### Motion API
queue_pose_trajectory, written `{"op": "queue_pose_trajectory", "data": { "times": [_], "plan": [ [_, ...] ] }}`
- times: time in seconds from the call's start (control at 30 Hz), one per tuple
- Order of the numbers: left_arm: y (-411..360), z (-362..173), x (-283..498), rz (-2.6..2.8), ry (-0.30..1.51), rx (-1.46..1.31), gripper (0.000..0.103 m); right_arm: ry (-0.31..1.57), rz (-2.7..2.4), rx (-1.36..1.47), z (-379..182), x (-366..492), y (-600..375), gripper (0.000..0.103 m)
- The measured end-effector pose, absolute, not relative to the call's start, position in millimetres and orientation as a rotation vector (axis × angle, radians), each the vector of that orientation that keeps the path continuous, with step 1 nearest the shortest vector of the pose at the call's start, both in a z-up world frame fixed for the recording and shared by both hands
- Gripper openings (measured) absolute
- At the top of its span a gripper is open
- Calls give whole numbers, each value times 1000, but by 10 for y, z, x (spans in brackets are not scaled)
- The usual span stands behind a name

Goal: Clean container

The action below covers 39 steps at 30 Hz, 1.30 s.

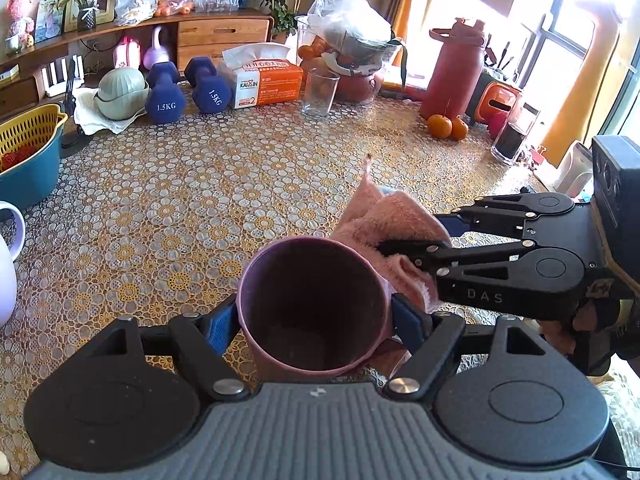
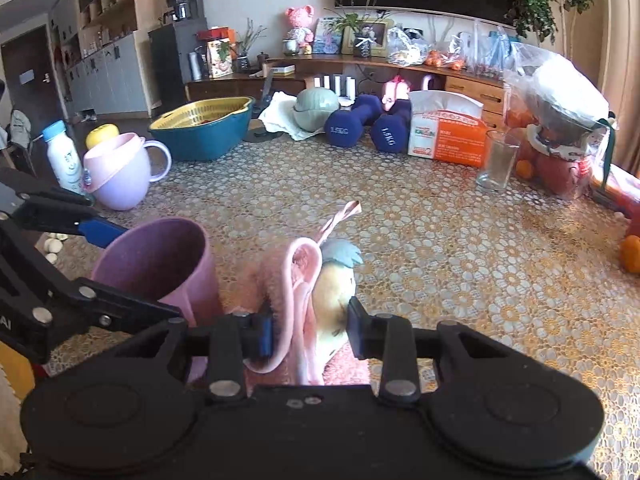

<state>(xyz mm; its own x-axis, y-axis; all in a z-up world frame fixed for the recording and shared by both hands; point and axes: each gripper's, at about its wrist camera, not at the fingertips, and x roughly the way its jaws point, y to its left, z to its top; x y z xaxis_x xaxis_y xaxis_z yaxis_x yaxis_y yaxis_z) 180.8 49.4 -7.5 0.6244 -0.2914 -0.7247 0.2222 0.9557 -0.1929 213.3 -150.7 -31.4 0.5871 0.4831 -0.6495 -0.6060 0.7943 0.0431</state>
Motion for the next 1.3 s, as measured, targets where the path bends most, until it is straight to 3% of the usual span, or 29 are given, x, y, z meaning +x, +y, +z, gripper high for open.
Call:
{"op": "queue_pose_trajectory", "data": {
  "times": [0.43,1.0,1.3],
  "plan": [
    [534,-35,1737,-263,828,-40,79,553,473,-72,142,1940,-2061,33],
    [550,68,1461,-260,737,81,83,487,554,-9,438,1658,-1988,33],
    [662,118,1544,-174,715,60,82,524,653,-92,240,1378,-1581,33]
  ]
}}
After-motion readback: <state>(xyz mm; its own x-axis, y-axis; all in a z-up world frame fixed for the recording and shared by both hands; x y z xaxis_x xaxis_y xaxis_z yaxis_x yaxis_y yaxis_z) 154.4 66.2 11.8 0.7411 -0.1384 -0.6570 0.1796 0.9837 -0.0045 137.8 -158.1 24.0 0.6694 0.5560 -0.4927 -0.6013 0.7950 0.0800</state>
